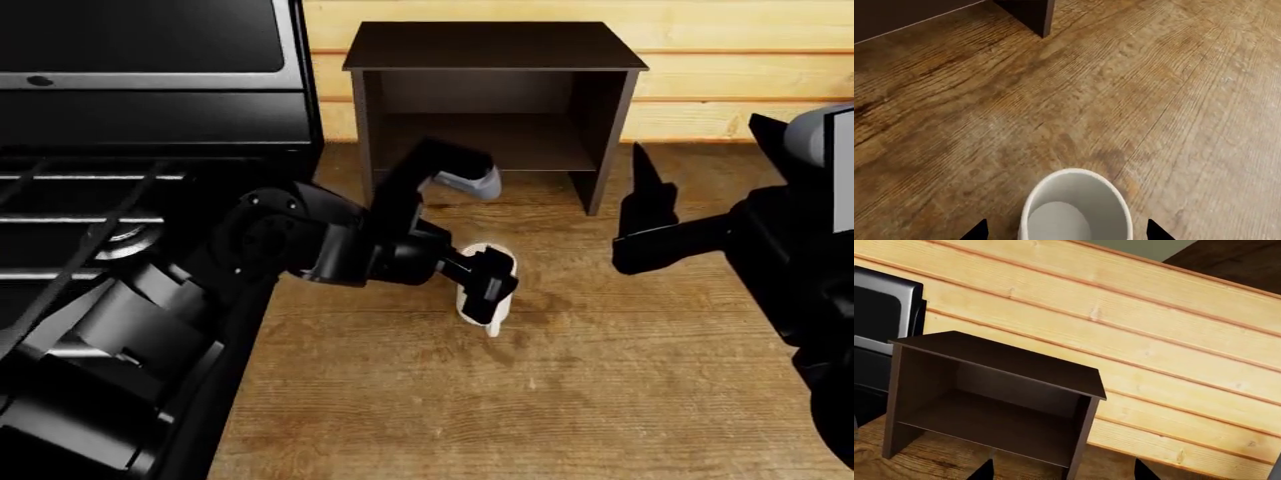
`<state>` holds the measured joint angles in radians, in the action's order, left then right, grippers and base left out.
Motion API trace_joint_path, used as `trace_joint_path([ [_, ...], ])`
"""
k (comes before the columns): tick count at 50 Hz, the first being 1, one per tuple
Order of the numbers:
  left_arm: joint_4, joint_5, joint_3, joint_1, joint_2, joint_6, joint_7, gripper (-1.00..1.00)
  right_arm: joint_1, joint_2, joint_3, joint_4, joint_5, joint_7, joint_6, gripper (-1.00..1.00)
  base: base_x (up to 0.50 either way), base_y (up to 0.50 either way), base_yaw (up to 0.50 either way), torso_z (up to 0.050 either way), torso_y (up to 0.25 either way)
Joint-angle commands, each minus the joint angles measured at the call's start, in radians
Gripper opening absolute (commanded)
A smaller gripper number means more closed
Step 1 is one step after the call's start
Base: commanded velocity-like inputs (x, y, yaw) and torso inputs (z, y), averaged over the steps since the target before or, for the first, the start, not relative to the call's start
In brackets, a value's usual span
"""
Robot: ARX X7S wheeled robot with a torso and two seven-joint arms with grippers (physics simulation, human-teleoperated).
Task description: A wet mug is on the counter and needs to be dried. Pick it up and place it upside down in the open cabinet.
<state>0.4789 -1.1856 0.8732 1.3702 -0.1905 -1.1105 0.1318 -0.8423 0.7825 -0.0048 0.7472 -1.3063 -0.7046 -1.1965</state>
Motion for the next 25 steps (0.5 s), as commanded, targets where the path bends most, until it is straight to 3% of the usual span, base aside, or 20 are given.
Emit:
trace_joint_path([
  [1,0.051,0.012,0.014,-0.012,0.015,0.020,0.020,1.00,0.010,0.003,-0.008,0.000,0.011,0.007,0.010,1.00,0.00,0.00,0.00,0.000,0.000],
  [13,0.085,0.028,0.034,-0.021,0.033,0.039,0.041,1.00,0.021,0.005,-0.016,-0.002,0.026,0.015,0.022,1.00,0.00,0.00,0.00,0.000,0.000],
  [14,0.090,0.029,0.035,-0.021,0.035,0.041,0.043,-1.00,0.021,0.005,-0.016,-0.002,0.026,0.015,0.023,1.00,0.00,0.00,0.00,0.000,0.000],
  [25,0.104,0.020,0.036,-0.024,0.043,0.037,0.042,-1.00,0.022,0.007,-0.022,-0.005,0.026,0.015,0.028,1.00,0.00,0.00,0.00,0.000,0.000],
])
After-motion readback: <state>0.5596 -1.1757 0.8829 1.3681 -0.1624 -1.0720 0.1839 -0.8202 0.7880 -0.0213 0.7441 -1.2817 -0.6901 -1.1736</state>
